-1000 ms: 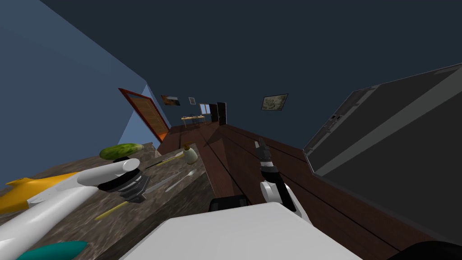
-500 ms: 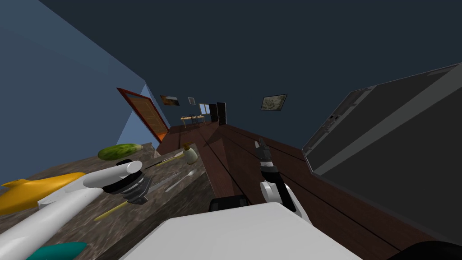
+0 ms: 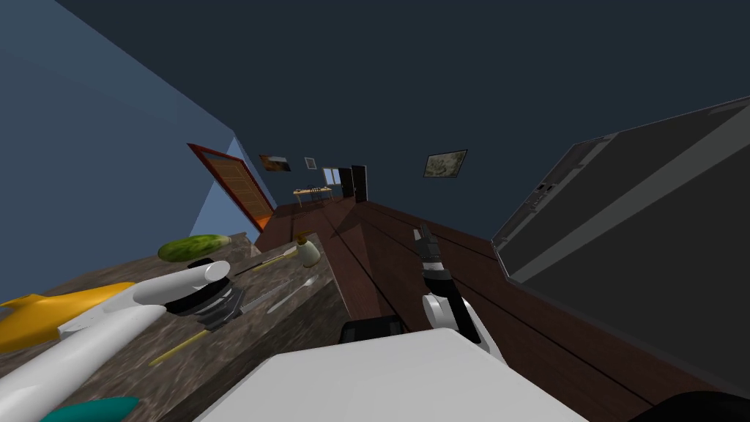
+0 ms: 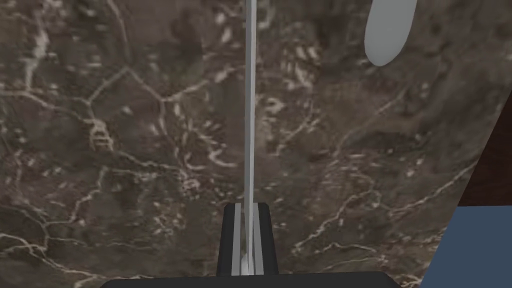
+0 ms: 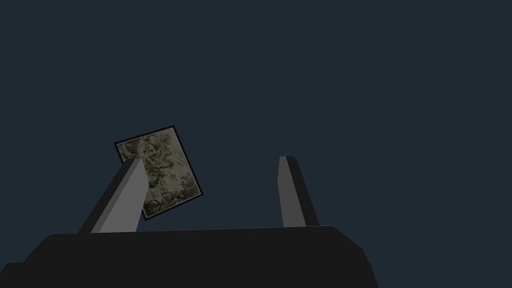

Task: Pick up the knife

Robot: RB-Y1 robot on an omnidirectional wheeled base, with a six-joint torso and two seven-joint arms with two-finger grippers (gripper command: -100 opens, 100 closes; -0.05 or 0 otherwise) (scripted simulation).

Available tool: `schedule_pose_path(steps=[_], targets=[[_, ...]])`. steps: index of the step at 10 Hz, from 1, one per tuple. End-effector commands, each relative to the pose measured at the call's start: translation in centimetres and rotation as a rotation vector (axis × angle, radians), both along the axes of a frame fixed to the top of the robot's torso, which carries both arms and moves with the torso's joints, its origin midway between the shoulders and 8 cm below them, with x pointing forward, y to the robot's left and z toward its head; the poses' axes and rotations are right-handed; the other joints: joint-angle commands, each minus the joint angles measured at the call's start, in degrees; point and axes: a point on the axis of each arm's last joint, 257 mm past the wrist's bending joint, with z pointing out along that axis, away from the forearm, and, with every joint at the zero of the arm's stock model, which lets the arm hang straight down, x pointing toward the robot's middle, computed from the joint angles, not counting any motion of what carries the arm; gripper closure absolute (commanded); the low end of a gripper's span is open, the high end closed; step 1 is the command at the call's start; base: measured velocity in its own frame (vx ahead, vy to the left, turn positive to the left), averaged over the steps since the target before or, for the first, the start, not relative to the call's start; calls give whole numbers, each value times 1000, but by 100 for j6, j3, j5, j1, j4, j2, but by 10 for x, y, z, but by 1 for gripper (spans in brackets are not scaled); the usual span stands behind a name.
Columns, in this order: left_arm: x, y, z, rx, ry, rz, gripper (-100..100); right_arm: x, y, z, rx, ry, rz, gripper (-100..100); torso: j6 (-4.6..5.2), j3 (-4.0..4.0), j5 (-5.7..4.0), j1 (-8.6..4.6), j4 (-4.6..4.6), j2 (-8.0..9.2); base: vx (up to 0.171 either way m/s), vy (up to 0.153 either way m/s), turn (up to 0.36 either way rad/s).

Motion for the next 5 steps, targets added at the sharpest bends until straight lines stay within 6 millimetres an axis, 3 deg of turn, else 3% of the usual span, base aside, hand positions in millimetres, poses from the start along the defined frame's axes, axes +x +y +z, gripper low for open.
schedule_pose_path(steps=[1, 2, 3, 4, 5], targets=[[0, 0, 0, 0, 0, 0, 0, 0, 0, 0, 0, 0, 0, 0, 0, 0, 0, 0, 0, 0, 0, 0, 0], [4, -2, 11, -6, -11, -4, 100, 0, 0, 0, 0, 0, 0, 0, -1, 0, 0, 2, 0, 0, 7, -4, 26], [5, -1, 19, -6, -11, -6, 100, 0, 0, 0, 0, 0, 0, 0, -1, -1, -3, 0, 0, -2, 7, -10, 29], [6, -1, 14, -4, -13, -6, 100, 0, 0, 0, 0, 0, 0, 0, -2, -2, -6, -4, -1, -3, 0, 0, 0], [7, -1, 15, -5, -13, -7, 0, 0, 0, 0, 0, 0, 0, 0, -4, -4, -1, -2, -4, -3, 0, 0, 0]])
